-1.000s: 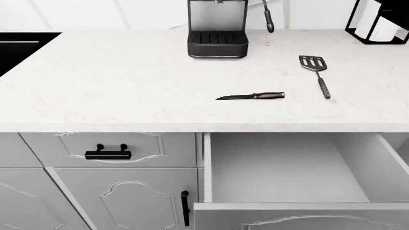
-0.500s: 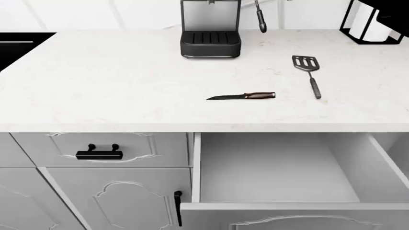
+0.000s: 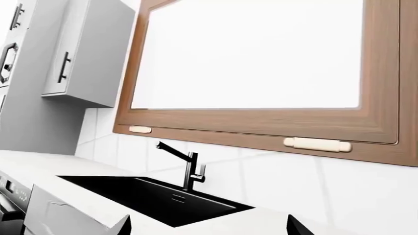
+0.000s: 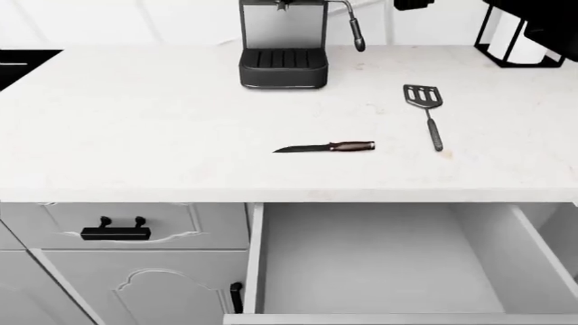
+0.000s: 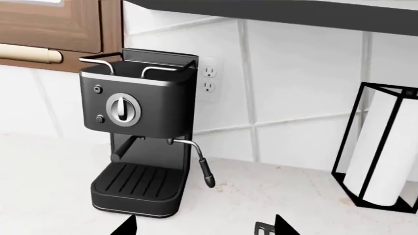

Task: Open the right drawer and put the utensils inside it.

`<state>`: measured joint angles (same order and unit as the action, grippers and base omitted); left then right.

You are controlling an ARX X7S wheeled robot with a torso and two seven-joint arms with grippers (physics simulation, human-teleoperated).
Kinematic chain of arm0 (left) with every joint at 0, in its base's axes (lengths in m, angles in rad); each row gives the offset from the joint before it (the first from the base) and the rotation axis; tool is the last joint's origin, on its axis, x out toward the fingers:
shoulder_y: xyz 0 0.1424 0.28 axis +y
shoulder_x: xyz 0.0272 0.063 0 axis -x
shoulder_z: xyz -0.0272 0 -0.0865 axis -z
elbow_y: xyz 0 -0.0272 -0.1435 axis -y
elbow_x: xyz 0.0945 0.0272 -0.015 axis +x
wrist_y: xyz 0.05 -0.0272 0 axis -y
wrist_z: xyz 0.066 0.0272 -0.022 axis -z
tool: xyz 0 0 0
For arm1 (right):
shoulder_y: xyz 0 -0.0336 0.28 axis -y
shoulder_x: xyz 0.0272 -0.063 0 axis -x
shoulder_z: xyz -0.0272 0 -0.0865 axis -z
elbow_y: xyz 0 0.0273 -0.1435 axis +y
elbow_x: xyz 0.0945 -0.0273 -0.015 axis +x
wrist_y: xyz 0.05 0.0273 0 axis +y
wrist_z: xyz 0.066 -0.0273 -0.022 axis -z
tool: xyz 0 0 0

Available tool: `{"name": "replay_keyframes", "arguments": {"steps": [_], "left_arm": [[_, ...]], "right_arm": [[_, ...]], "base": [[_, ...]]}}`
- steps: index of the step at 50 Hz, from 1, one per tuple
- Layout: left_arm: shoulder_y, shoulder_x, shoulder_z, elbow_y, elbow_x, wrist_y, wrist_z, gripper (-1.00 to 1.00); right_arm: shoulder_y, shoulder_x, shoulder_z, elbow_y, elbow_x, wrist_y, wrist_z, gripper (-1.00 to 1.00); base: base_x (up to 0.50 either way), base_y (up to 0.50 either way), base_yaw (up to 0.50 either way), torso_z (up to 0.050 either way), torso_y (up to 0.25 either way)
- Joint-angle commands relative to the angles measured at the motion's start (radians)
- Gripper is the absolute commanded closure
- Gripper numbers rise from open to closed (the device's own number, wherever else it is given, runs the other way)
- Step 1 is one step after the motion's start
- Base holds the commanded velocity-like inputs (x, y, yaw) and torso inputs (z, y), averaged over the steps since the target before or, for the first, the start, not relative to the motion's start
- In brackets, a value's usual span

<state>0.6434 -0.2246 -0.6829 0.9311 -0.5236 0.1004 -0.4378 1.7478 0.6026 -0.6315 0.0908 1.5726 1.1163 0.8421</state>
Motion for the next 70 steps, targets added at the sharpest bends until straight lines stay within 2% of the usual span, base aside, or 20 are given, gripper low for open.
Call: {"name": "replay_keyframes", "arguments": {"steps": [1,50,63,70], "left_arm": [[0.006,0.004,-0.009,0.001,-0.005,0.006,0.002,-1.0],[0.027,0.03,-0.06,0.004,-0.036,0.03,0.015,-1.0],[0.03,0.034,-0.067,0.002,-0.041,0.035,0.021,-1.0],[0.016,0.03,-0.05,0.003,-0.02,0.016,0.016,-1.0]], "right_arm": [[-0.001,0.003,-0.006,-0.003,0.004,0.006,-0.002,-1.0],[0.005,0.002,-0.028,0.0,-0.004,0.008,-0.016,-1.0],[0.005,0.002,-0.044,0.003,0.011,0.032,0.006,-1.0],[-0.008,-0.007,-0.07,0.098,0.088,0.099,0.061,-1.0]], "base": [[0.18,-0.13,0.0,0.0,0.0],[0.21,-0.21,0.0,0.0,0.0],[0.01,0.0,0.0,0.0,0.002],[0.0,0.0,0.0,0.0,0.0]]}}
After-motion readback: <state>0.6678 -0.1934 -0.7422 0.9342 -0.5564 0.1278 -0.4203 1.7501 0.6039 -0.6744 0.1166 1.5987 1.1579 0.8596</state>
